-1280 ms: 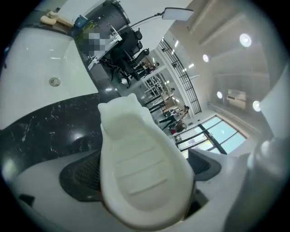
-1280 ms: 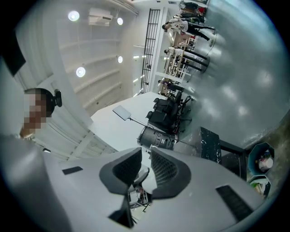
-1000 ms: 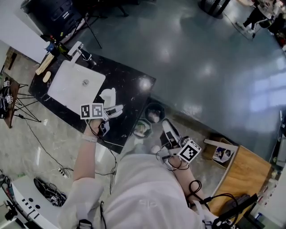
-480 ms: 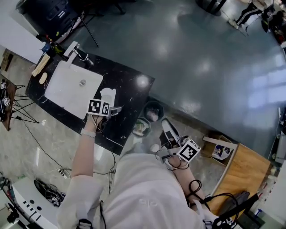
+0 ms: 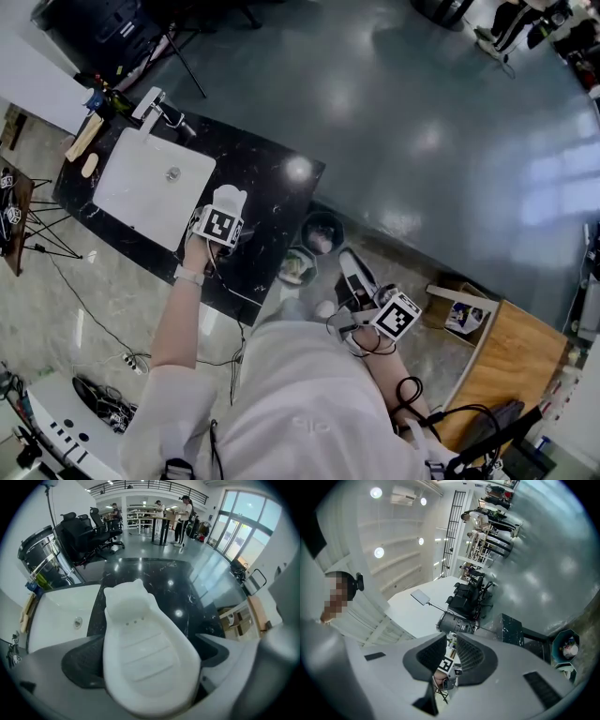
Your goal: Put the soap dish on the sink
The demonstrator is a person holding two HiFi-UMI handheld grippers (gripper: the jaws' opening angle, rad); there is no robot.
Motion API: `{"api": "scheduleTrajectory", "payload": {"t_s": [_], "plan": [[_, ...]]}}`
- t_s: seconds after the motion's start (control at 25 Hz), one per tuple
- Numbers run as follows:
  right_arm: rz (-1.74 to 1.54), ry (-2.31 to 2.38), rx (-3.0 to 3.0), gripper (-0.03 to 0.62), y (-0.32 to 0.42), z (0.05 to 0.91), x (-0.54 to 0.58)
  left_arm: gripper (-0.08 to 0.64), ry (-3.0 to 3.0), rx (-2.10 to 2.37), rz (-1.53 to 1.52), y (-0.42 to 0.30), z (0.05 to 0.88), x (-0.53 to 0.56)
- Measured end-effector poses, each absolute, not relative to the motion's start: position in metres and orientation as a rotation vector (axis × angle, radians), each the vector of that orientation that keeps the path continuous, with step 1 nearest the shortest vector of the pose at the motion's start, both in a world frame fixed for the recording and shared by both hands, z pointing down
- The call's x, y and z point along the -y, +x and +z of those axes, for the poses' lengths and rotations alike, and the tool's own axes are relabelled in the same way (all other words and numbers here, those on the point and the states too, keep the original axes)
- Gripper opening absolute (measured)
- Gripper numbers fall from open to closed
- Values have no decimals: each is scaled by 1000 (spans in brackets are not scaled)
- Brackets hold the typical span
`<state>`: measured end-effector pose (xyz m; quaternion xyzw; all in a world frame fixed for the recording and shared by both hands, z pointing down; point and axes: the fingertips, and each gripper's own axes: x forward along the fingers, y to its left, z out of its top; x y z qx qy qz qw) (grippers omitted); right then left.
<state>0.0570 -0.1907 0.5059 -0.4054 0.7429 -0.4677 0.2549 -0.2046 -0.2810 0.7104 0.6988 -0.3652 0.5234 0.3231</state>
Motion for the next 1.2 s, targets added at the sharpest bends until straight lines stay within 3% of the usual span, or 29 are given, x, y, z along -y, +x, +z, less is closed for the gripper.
{"api": "scheduleTrajectory", "payload": {"t_s": [0.72, 1.2], "plan": [[-1278, -1095, -2016, 77, 60, 508, 187, 584, 1884, 1032, 1374, -208, 705, 286], [-1266, -1060, -2033, 77, 58, 500, 173, 583, 1948, 1151, 1107, -203, 649, 274]]}}
